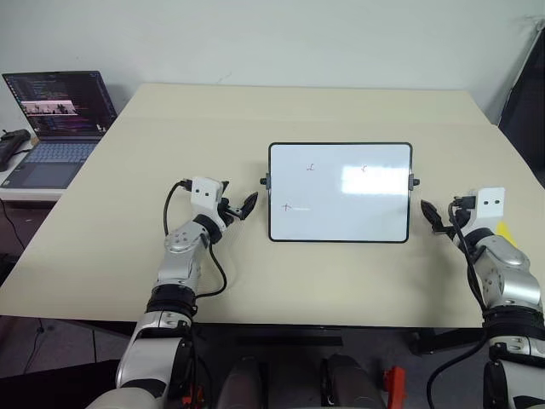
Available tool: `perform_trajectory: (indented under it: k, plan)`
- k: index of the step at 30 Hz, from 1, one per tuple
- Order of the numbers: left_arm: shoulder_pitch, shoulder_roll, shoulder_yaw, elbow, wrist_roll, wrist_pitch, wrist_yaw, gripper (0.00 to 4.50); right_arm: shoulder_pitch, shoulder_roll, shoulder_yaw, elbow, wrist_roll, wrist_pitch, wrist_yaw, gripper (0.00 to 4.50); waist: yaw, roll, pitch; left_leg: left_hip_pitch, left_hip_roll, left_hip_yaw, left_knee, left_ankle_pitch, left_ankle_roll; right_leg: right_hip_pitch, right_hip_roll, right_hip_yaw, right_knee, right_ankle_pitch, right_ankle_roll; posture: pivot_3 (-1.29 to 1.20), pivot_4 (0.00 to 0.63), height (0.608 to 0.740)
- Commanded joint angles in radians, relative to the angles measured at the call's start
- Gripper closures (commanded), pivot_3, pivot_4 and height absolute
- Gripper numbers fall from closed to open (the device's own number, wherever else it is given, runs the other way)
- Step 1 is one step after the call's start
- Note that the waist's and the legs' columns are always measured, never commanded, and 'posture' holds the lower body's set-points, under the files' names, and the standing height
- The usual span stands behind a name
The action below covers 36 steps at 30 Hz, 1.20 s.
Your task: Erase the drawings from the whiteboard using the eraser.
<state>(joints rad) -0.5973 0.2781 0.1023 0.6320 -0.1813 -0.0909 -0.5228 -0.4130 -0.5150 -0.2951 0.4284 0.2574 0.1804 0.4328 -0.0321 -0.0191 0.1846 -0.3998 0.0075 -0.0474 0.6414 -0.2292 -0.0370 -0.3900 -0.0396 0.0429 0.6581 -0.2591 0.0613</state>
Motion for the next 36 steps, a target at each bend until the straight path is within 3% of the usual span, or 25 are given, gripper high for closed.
perform_trajectory:
  k: [1, 6, 10, 14, 19, 23, 29, 36]
  plan:
    - [-0.038, -0.001, 0.001, 0.003, 0.002, -0.003, 0.0, 0.0, -0.011, 0.007, -0.006, -0.022, 0.004, -0.026, -0.004, 0.09, 0.0, 0.0, 0.0, 0.0, 0.0, 0.0, 0.0, 0.0, 0.0, 0.0, 0.0, 0.0, 0.0, 0.0, 0.0, 0.0, 0.15, 0.74]
    - [-0.039, 0.022, 0.002, 0.008, 0.013, -0.01, -0.002, 0.0, -0.016, 0.006, -0.012, -0.01, 0.0, -0.026, -0.01, 0.09, 0.0, 0.0, 0.0, 0.0, 0.0, 0.0, 0.0, 0.0, 0.0, 0.0, 0.0, 0.0, 0.0, 0.0, 0.0, 0.0, 0.15, 0.74]
    - [-0.038, 0.093, 0.027, -0.051, -0.039, 0.034, -0.096, 0.0, -0.02, -0.047, -0.044, -0.058, 0.029, 0.039, 0.006, 0.09, -0.002, 0.0, 0.0, 0.0, 0.0, 0.0, 0.0, 0.0, 0.0, 0.0, 0.001, 0.0, 0.0, 0.0, 0.0, 0.0, 0.15, 0.74]
    - [-0.006, 0.244, 0.031, -0.225, -0.16, 0.238, -0.327, 0.0, -0.03, -0.163, -0.119, -0.088, 0.096, 0.221, 0.018, 0.09, -0.001, 0.001, 0.001, -0.001, 0.0, 0.0, -0.001, 0.0, 0.0, -0.001, 0.001, 0.0, 0.0, 0.0, -0.001, 0.0, 0.15, 0.74]
    - [0.031, 0.356, -0.005, -0.499, -0.347, 0.532, -0.532, 0.0, -0.016, -0.289, -0.142, -0.041, 0.098, 0.26, 0.093, 0.09, 0.0, 0.001, 0.001, 0.0, 0.001, 0.0, -0.002, -0.001, 0.0, 0.0, 0.001, -0.001, -0.001, -0.002, -0.002, 0.0, 0.15, 0.74]
    - [-0.034, 0.347, -0.051, -0.674, -0.459, 0.732, -0.547, 0.0, -0.041, -0.358, -0.125, 0.044, 0.103, 0.317, 0.181, 0.09, 0.002, -0.001, 0.002, 0.0, 0.001, 0.0, -0.001, 0.0, 0.0, 0.0, 0.001, -0.001, -0.001, -0.003, -0.001, 0.0, 0.15, 0.74]
    - [-0.093, 0.195, -0.126, -0.816, -0.479, 0.795, -0.425, 0.0, -0.126, -0.41, -0.062, 0.254, 0.02, 0.298, 0.193, 0.09, -0.004, -0.001, 0.002, 0.001, 0.001, 0.001, -0.001, 0.0, 0.0, 0.001, 0.001, 0.001, -0.001, -0.003, 0.0, 0.0, 0.15, 0.74]
    - [-0.094, 0.14, -0.221, -0.901, -0.448, 0.789, -0.389, 0.0, -0.194, -0.427, -0.01, 0.397, -0.04, 0.256, 0.217, 0.09, -0.016, -0.001, 0.002, 0.001, 0.002, 0.002, -0.002, 0.0, 0.0, 0.0, 0.002, 0.001, -0.001, -0.003, -0.003, 0.0, 0.15, 0.74]
